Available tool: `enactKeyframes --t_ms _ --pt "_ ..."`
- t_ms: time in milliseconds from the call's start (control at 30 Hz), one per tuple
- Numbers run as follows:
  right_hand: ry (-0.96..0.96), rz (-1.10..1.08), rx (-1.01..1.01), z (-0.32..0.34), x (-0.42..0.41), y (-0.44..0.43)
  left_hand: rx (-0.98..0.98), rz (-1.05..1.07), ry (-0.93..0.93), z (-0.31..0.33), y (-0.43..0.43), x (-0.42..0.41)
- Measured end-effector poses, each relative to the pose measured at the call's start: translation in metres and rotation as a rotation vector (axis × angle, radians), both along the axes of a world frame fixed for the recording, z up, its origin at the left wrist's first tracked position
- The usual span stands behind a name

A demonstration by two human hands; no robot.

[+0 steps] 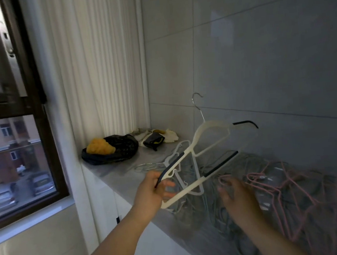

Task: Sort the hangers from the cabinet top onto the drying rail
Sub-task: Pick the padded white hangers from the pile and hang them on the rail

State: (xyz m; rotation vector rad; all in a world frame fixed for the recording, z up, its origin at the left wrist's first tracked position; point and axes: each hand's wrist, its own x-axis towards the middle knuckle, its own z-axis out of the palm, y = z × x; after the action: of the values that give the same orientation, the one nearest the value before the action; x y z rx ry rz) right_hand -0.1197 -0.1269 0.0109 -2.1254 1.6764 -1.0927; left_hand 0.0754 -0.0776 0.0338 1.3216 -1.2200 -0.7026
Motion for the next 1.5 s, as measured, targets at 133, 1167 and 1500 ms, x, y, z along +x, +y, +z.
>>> enactKeyframes --t_ms 133,1167,1500 --pt "-0.266 0.135 -0.076 0.043 0.025 0.02 -0.051 -0.034 -0.065 0.003 0.042 0.003" --pt "-0.542 0.995 0.965 0.064 0.098 0.492 0.312 0.69 -0.198 -0.004 0.626 -0.09" --pt "-0.286 1.307 1.098 0.056 0.133 0.76 0.511 1.01 -0.375 -0.004 0.882 -0.104"
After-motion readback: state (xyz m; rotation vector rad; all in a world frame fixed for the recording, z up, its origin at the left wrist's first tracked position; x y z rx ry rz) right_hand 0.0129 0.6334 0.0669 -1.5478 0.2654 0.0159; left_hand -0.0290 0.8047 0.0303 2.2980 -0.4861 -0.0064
